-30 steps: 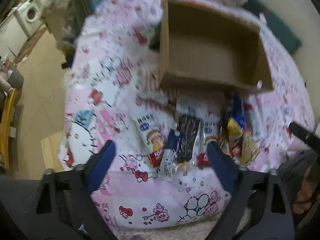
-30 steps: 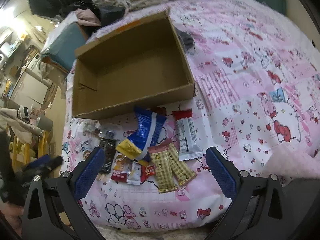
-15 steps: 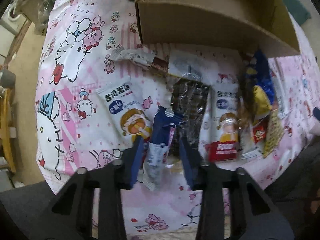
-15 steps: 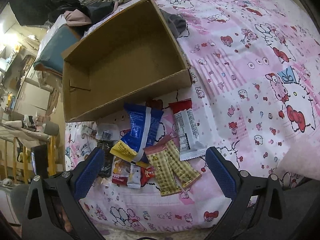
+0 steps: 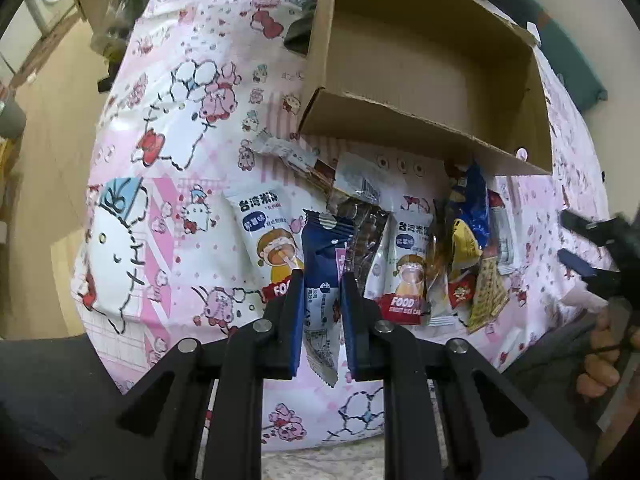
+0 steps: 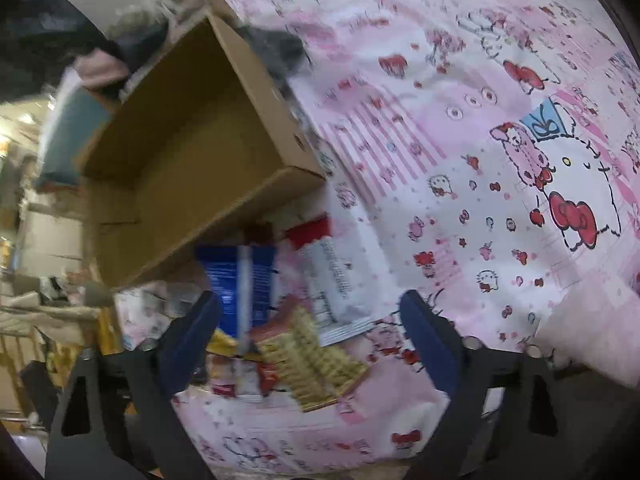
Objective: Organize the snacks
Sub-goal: 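Grasp the blue bar with the left tool while the right tool grasps the red-and-white bar, then carry both bars into the cardboard box and open both tools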
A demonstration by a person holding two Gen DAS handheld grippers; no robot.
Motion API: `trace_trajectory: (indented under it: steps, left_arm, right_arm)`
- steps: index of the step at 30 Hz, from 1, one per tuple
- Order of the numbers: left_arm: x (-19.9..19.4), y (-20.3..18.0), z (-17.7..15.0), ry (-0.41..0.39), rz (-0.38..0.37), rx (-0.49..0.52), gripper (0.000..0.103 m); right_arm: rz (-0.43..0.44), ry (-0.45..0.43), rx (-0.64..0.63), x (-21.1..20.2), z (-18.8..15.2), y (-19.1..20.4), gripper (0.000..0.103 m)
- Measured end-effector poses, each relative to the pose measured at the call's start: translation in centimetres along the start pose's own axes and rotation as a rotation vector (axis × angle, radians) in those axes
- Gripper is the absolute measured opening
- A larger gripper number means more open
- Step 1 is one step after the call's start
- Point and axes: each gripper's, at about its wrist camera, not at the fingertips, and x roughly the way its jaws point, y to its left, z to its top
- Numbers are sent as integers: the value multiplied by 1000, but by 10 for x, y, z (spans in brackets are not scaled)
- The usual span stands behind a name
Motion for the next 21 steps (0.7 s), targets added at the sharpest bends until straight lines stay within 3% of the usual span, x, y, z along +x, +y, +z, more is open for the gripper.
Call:
trace_trajectory:
  steps: [4, 7, 11, 12, 13, 21]
  left_arm:
    - [1, 2, 4, 3, -20, -21, 14]
    - [1, 4, 7, -7, -25, -18, 14]
    - [-2, 4, 6, -16, -22, -25, 14]
    - [-3, 5, 6, -17, -25, -26, 14]
    - [-3, 5, 5, -18, -25, -25, 14]
    - [-6, 6, 6, -31, -20, -25, 14]
  right_arm:
    - [-91, 130, -87, 38, 8, 13, 63]
    - [-183, 159, -161, 58, 11, 25, 56]
    - [-262, 186, -190, 78, 18, 29, 54]
    - [-266, 193, -195, 82, 19, 30, 48]
    - [-276, 195, -208, 84, 19, 33, 35]
    - [-274, 160, -250, 64, 16, 40, 33]
